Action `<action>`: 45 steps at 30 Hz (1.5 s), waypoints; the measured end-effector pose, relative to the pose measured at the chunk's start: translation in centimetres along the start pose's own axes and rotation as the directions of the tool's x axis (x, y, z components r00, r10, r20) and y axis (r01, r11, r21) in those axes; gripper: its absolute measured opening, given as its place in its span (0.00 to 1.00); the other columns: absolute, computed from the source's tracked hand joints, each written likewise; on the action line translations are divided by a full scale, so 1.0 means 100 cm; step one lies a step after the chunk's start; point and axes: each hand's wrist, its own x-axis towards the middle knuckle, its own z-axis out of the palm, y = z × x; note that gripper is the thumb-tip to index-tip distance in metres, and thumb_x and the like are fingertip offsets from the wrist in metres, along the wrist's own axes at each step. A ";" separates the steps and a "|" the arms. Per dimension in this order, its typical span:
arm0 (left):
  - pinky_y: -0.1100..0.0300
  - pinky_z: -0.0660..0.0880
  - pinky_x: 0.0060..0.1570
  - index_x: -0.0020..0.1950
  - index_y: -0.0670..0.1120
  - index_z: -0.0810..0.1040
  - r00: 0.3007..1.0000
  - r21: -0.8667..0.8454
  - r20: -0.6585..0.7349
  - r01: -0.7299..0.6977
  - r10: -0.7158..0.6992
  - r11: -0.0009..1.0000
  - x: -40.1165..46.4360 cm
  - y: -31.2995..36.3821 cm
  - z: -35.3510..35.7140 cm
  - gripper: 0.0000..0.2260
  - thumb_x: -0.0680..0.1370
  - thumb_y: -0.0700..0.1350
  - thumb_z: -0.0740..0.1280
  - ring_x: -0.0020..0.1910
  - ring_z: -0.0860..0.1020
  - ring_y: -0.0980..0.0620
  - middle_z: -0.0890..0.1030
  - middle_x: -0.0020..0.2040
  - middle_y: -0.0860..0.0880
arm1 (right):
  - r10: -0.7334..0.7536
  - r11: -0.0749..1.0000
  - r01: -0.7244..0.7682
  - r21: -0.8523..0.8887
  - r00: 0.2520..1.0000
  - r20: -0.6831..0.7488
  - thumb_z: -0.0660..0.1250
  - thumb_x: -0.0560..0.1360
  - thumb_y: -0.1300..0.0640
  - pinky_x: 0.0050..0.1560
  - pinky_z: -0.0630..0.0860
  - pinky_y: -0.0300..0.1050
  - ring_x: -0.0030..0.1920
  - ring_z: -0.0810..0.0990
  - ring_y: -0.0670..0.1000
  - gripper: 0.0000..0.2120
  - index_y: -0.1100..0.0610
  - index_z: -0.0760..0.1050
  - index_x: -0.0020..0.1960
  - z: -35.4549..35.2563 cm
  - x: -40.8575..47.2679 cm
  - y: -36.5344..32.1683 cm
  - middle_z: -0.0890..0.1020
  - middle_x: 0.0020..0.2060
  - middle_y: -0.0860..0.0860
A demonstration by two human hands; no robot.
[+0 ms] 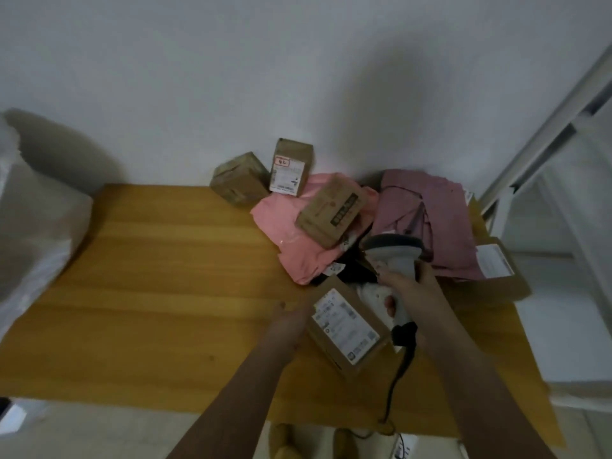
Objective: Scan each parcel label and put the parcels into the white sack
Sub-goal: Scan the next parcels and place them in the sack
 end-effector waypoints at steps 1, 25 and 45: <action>0.49 0.76 0.56 0.75 0.43 0.63 0.999 0.017 -0.004 0.032 -0.032 0.999 0.004 -0.006 0.005 0.29 0.78 0.49 0.69 0.50 0.75 0.48 0.77 0.49 0.49 | 0.036 0.999 -0.036 -0.019 0.999 -0.012 0.69 0.77 0.59 0.30 0.74 0.43 0.34 0.77 0.52 0.21 0.49 0.67 0.66 -0.005 0.005 0.012 0.79 0.48 0.56; 0.38 0.79 0.51 0.69 0.51 0.68 0.977 -0.389 0.128 -0.107 0.168 0.915 -0.032 -0.006 -0.102 0.30 0.70 0.47 0.76 0.55 0.81 0.39 0.82 0.57 0.42 | 0.015 0.999 -0.010 -0.041 0.992 0.126 0.69 0.76 0.62 0.26 0.72 0.41 0.28 0.75 0.49 0.20 0.55 0.67 0.65 0.083 -0.026 0.014 0.78 0.41 0.56; 0.43 0.77 0.59 0.77 0.62 0.50 0.890 -0.519 -0.076 -0.420 0.449 0.744 -0.144 -0.002 -0.231 0.54 0.62 0.51 0.83 0.58 0.80 0.39 0.81 0.60 0.45 | -0.178 0.980 0.128 0.150 0.899 0.399 0.80 0.64 0.56 0.29 0.76 0.37 0.32 0.81 0.44 0.37 0.57 0.66 0.68 0.235 -0.133 -0.008 0.83 0.49 0.55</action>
